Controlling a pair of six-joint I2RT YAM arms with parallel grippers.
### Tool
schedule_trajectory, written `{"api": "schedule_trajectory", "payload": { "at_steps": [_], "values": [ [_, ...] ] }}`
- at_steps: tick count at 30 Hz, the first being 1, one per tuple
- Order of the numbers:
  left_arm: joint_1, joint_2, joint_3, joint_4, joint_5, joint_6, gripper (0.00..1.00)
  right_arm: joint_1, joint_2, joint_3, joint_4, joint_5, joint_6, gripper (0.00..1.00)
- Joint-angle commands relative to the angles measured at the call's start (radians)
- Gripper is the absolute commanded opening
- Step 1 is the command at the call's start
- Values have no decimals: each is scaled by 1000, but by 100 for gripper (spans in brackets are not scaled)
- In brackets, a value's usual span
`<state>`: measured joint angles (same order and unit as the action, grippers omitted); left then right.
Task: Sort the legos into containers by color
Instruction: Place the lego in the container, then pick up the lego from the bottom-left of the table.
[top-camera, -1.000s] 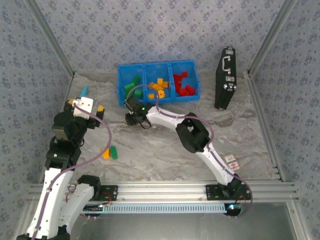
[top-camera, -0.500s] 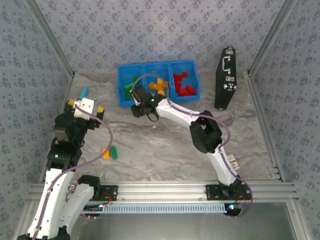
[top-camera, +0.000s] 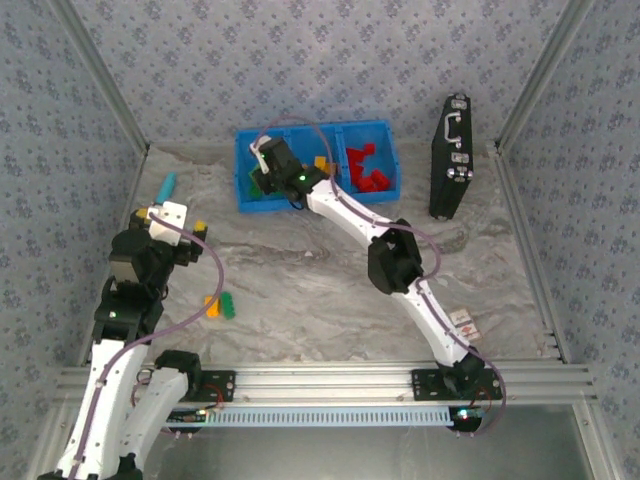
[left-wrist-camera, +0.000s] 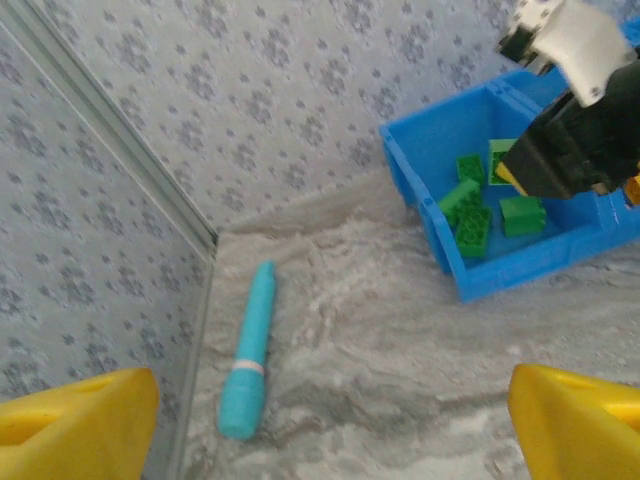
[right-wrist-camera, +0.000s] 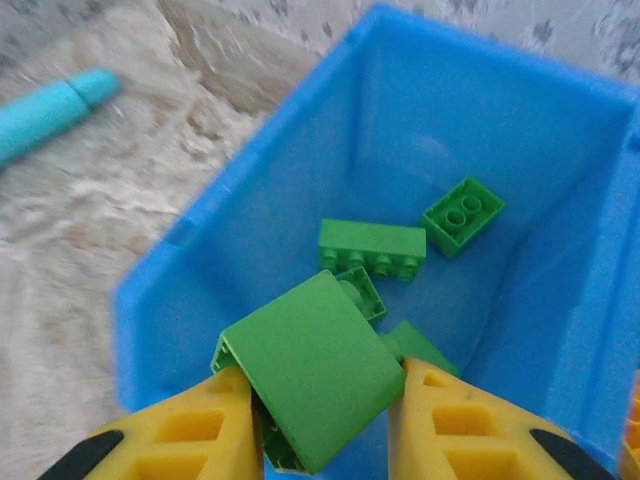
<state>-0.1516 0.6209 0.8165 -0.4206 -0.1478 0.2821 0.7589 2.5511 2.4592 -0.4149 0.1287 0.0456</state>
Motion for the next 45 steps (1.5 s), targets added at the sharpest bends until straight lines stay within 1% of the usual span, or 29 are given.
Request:
{"api": "schedule_trajectory", "payload": {
  "at_steps": [1, 5, 7, 8, 9, 10, 11, 13, 15, 19, 21, 23, 25, 27, 29, 32, 35, 37, 40, 42, 45],
  "values": [
    [3, 1, 84, -156, 40, -144, 87, -12, 73, 75, -15, 35, -59, 35],
    [3, -32, 111, -351, 79, -365, 85, -23, 80, 85, -12, 28, -78, 44],
    [3, -65, 93, -449, 84, -496, 84, -29, 56, 62, -6, 3, -82, 51],
    [-8, -87, 78, -466, 57, -574, 83, -32, 38, 40, 4, -10, -82, 53],
    [-19, -116, 49, -459, 67, -644, 83, -33, 15, 8, 22, -26, -84, 54],
    [-21, -125, 28, -461, 102, -698, 82, -34, -12, -27, 42, -42, -85, 56],
    [-22, -117, 19, -478, 113, -753, 81, -35, -37, -57, 59, -55, -87, 57],
    [-29, -75, 6, -500, 146, -826, 81, -32, -90, -125, 94, -77, -88, 59],
    [-54, -41, -4, -509, 131, -882, 82, -33, -133, -168, 111, -84, -89, 60],
    [-153, -1, -29, -508, 91, -1026, 82, -40, -229, -264, 147, -112, -76, 60],
    [-203, 38, -38, -533, 81, -1099, 81, -46, -285, -321, 171, -158, -70, 59],
    [-271, 77, -50, -551, 52, -1172, 81, -50, -336, -353, 172, -200, -63, 59],
    [-352, 112, -75, -545, 6, -1256, 80, -58, -398, -388, 154, -248, -62, 59],
    [-403, 142, -114, -517, -12, -1317, 78, -65, -464, -433, 136, -284, -66, 59],
    [-440, 176, -156, -468, -20, -1355, 76, -79, -539, -497, 122, -310, -72, 60],
    [-489, 230, -183, -440, -84, -1386, 72, -105, -664, -622, 115, -341, -99, 61],
    [-520, 270, -184, -438, -138, -1399, 70, -127, -766, -728, 102, -337, -129, 63],
    [-533, 296, -186, -431, -165, -1405, 68, -141, -832, -790, 99, -303, -137, 63],
    [-543, 340, -192, -408, -183, -1401, 66, -164, -922, -884, 102, -263, -125, 64],
    [-549, 368, -195, -385, -180, -1398, 64, -181, -977, -940, 112, -259, -108, 64],
    [-554, 410, -200, -367, -173, -1397, 63, -192, -1027, -996, 103, -258, -104, 65]
  ]
}}
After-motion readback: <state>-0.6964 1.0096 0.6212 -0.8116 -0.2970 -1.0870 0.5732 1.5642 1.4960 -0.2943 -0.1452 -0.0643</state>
